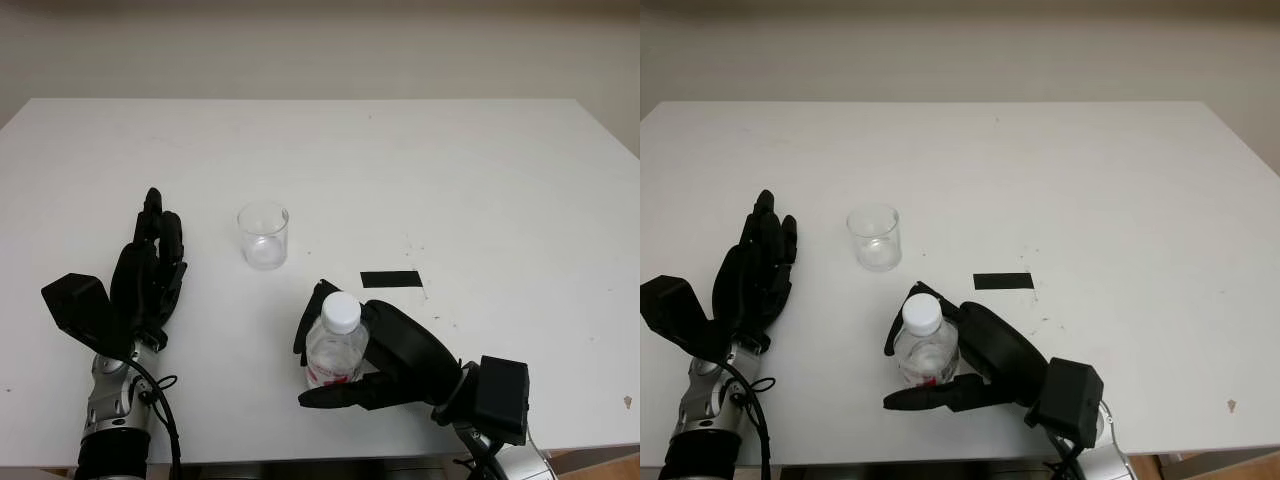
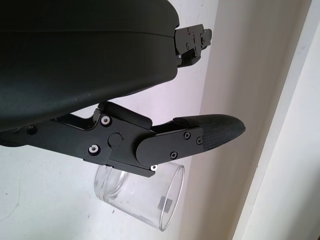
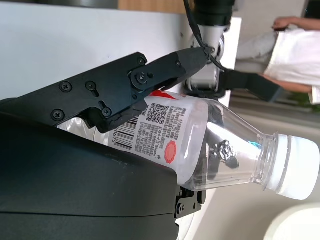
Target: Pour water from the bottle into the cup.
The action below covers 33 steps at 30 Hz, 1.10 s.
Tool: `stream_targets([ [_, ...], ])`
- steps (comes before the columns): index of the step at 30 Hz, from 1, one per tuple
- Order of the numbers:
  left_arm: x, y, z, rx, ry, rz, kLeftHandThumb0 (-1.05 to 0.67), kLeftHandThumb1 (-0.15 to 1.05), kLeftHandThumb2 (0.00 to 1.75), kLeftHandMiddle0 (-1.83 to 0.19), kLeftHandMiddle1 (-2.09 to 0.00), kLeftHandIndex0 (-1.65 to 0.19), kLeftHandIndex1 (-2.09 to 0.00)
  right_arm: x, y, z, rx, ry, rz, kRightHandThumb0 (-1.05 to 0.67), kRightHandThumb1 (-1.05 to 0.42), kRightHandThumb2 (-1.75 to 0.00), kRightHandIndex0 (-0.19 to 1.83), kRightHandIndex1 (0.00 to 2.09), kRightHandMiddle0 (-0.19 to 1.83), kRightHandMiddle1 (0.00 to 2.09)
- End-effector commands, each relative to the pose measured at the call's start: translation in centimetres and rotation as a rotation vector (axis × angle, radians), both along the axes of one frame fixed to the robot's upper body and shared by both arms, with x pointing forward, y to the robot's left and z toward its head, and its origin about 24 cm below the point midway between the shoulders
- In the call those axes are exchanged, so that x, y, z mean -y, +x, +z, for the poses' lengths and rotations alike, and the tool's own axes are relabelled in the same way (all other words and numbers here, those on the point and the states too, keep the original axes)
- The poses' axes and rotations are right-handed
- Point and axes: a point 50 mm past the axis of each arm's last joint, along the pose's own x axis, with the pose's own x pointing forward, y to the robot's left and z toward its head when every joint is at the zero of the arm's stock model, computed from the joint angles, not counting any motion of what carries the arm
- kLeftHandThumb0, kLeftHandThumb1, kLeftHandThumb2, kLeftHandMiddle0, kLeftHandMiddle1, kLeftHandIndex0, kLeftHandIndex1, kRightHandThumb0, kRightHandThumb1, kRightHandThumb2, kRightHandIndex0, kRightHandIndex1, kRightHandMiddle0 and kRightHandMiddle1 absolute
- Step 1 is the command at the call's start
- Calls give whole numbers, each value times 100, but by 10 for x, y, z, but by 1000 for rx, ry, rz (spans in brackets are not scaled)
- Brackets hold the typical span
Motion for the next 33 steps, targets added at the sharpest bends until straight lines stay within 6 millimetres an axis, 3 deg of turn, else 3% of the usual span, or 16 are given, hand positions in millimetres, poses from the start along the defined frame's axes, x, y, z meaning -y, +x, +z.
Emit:
stream_targets([
  [1,-2,-1,-2,-12,1,3,-71,105,57,14,-5,14,-5,0,6,7,31,58,-26,-26,-105,-29,158,209,77,209],
  [4,-2,0,-2,-11,1,4,-71,105,57,13,-6,14,-6,3,17,12,29,124,-68,-25,-105,-32,142,209,62,209],
  [5,-2,0,-2,-12,0,5,-71,105,57,13,-6,13,-6,5,22,14,37,144,-91,-24,-105,-32,130,209,34,209],
  [7,-2,0,-1,-13,-3,2,-70,105,57,14,-5,14,-6,9,38,23,33,195,-167,-22,-105,-30,115,209,-4,209],
  [12,-2,0,-1,-10,4,-2,-70,105,58,13,-6,14,-6,13,69,38,36,268,-264,-18,-105,-33,110,209,-16,209],
  [14,-1,0,-1,-10,6,-6,-70,105,58,14,-5,14,-5,14,83,43,20,258,-304,-18,-105,-35,117,209,-16,209],
  [15,-1,1,-1,-11,8,-6,-70,105,58,14,-5,14,-5,15,91,46,11,248,-323,-18,-105,-35,131,209,-14,209],
  [17,-1,1,-1,-13,6,-1,-70,105,59,14,-5,14,-5,15,104,50,-2,232,-346,-15,-105,-37,169,209,-4,209],
  [18,0,1,-1,-13,3,1,-70,105,59,14,-5,14,-5,15,109,51,-7,225,-355,-14,-105,-38,176,209,8,209],
  [19,0,0,-2,-13,-1,1,-70,105,59,14,-5,15,-5,15,115,52,-13,215,-363,-14,-105,-40,180,209,33,209],
  [20,0,0,-2,-13,-4,1,-70,105,58,14,-5,15,-5,15,118,52,-16,208,-369,-13,-105,-42,181,209,73,209],
  [21,0,0,-2,-14,-4,1,-70,105,58,14,-5,15,-5,15,122,53,-21,201,-376,-13,-105,-44,182,209,132,209],
  [23,0,0,-2,-12,-6,0,-70,105,58,14,-5,15,-5,15,131,53,-36,176,-399,-12,-105,-45,183,209,170,209],
  [28,0,-1,-3,-18,-8,1,-70,105,58,14,-5,15,-5,15,152,55,32,40,-486,-11,-100,-44,183,209,183,209],
  [31,0,-1,-3,-22,-6,-1,-70,105,58,15,-5,15,-5,16,161,56,113,-42,-523,-12,-83,-67,183,209,176,209],
  [33,0,-1,-4,-24,-3,0,-70,105,58,14,-5,14,-5,16,167,57,138,-86,-545,-13,-80,-71,182,209,169,209],
])
